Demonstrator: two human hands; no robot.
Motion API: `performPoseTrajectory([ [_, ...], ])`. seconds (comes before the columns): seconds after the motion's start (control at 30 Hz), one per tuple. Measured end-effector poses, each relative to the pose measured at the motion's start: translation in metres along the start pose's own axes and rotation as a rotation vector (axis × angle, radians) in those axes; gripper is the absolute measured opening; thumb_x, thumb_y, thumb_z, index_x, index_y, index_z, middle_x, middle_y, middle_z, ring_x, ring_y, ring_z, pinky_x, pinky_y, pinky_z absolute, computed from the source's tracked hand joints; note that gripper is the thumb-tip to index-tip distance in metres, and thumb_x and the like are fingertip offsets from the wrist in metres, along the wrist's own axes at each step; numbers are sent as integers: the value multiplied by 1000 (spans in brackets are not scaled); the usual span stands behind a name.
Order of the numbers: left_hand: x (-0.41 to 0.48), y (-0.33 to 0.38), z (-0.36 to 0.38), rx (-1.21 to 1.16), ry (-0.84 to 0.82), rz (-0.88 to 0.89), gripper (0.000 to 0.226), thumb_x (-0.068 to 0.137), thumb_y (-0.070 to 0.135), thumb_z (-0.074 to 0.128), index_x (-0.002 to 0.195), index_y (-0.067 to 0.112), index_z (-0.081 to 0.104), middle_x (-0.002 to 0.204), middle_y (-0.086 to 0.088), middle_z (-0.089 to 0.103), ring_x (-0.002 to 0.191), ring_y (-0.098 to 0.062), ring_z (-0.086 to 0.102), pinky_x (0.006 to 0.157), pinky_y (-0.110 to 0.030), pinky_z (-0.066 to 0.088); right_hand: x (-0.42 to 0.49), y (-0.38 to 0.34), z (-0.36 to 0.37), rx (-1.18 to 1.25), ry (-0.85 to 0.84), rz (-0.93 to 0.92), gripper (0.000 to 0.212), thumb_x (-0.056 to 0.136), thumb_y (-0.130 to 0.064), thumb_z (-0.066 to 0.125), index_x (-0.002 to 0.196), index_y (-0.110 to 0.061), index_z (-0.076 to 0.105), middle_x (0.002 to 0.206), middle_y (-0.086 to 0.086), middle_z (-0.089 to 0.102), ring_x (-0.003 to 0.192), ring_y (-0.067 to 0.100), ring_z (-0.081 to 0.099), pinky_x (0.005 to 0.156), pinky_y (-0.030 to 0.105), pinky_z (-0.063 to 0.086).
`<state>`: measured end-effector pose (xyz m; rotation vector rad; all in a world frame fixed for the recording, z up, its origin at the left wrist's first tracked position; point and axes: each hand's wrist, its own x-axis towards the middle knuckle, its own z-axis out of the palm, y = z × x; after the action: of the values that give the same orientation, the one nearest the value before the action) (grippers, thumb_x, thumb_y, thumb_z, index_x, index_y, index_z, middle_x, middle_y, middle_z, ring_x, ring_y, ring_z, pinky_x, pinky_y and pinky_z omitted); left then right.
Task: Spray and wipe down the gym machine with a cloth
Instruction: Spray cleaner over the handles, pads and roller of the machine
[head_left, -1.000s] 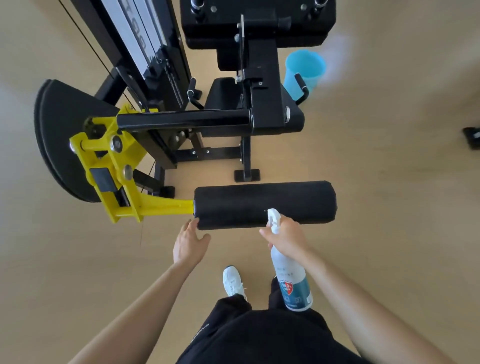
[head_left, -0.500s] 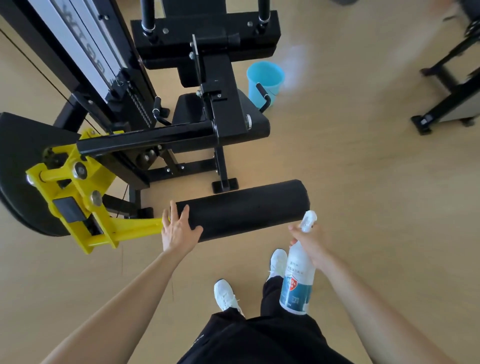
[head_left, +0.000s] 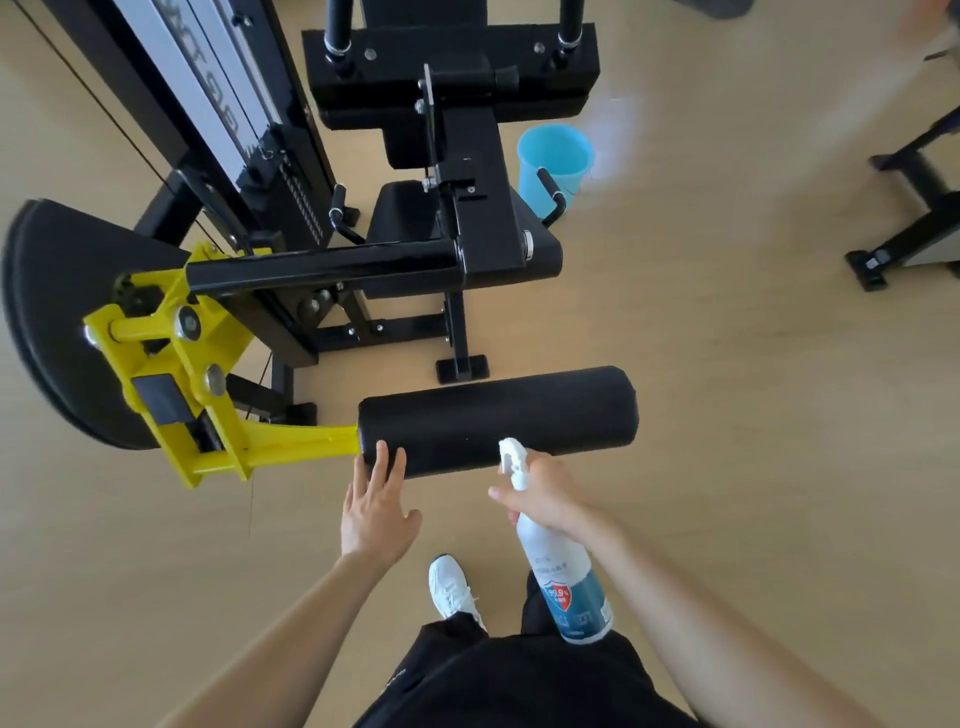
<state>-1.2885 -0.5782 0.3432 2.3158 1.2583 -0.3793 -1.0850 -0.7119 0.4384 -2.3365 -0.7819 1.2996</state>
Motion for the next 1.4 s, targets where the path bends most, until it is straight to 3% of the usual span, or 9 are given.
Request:
performPoseTrajectory([
  [0.07,-10,-6,9,-48,-43,-6,92,90,32,63,164,28,9,173,5,-4,157,-26,14,121,-39,32,2,-13,9,-37,-52,-48,22,92,-42,69,88,-30,52,66,-2,74,70,9,70,81,32,54],
  [0.2,-21,-12,17,-232,-66,-111,90,87,31,63,164,27,16,165,2,34,143,-25,43,105,-38,48,4,-37,22,-106,-65,-126,29,95,-39,67,74,-25,51,62,-4,70,66,9,68,80,32,54],
  [0.47,-8,-11,-3,-289,154,-154,86,90,25,69,162,15,23,168,-7,26,152,-29,29,120,-42,32,9,-24,16,-65,31,-102,19,95,-41,67,99,-26,56,69,-4,73,62,3,69,62,17,43],
  [0.63,24,8,-36,-265,257,-84,85,91,22,69,161,13,22,170,-10,18,154,-33,20,121,-48,31,14,15,2,53,210,67,22,94,-38,68,89,-19,57,72,0,72,69,12,71,72,30,58],
  [0.8,57,14,-53,-138,224,-28,92,93,30,67,163,14,11,172,-11,5,158,-35,5,124,-51,24,5,49,-24,220,332,220,25,94,-36,68,83,-20,52,71,5,73,63,16,69,66,30,55],
  [1.03,48,7,-18,79,25,33,100,93,47,59,164,21,-6,171,-4,-15,157,-32,-18,128,-50,8,-3,73,-40,374,432,290,22,93,-32,72,89,-22,52,72,4,73,66,23,75,75,41,63],
  [1.17,20,6,-1,70,52,24,104,91,45,62,163,22,-9,171,-3,-19,156,-30,-23,128,-46,11,-3,68,-37,380,421,295,23,94,-31,69,87,-23,49,72,6,72,65,21,73,69,34,59],
  [1.27,-2,0,11,35,54,35,101,88,35,65,165,20,1,172,-3,-9,158,-29,-12,127,-43,18,-1,60,-32,238,368,280,25,95,-32,67,81,-19,50,63,2,70,58,13,65,58,26,48],
  [1.4,-18,-6,21,-105,53,-12,90,86,25,68,162,15,22,167,-4,29,152,-28,30,121,-40,30,5,48,-13,64,202,151,27,93,-37,70,80,-24,49,64,-2,70,52,2,63,59,22,47],
])
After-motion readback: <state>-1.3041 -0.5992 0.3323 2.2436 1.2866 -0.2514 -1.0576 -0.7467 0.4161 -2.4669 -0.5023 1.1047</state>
